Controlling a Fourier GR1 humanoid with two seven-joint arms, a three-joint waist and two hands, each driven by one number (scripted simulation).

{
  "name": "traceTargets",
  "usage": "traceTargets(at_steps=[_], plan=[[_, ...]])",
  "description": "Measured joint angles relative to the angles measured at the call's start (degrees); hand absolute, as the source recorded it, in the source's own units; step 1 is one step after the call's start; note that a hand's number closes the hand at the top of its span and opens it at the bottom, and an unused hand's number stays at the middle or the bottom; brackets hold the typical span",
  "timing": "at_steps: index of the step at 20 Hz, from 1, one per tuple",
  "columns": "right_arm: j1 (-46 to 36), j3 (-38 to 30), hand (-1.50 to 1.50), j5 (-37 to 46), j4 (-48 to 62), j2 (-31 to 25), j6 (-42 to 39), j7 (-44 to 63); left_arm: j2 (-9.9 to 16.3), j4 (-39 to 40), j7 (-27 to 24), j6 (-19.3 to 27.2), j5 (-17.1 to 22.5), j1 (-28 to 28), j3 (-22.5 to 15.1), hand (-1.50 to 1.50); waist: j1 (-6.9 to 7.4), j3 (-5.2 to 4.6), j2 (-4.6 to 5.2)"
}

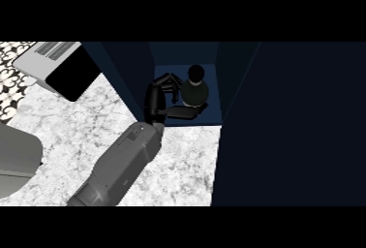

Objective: Pick up the wine, place it into the cabinet and close the cabinet

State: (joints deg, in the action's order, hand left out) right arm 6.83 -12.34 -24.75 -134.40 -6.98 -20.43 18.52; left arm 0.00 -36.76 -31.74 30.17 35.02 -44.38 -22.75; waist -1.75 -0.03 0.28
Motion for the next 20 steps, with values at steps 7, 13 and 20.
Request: traceTargets(at_steps=[7, 13, 20], plan=[[-1.80, -0.78, -1.50, -1.27, 1.06, -0.79, -0.53, 0.11, 0.00, 8.83, -1.49, -1.24, 5.58, -6.37, -0.67, 1.50, -0.69, -0.01, 0.22], [-3.10, 0.90, -1.50, -1.32, 0.81, -0.52, -0.59, 0.46, 0.00, 16.69, -0.74, -0.05, 6.73, -11.27, -2.15, 1.50, -1.52, -0.02, 0.54], [-3.74, 0.49, -1.50, -1.88, 1.24, -1.05, -0.99, 0.34, 0.00, 21.66, -1.63, -0.74, 7.85, -11.73, -3.14, 1.50, -2.27, -0.04, 0.79]])
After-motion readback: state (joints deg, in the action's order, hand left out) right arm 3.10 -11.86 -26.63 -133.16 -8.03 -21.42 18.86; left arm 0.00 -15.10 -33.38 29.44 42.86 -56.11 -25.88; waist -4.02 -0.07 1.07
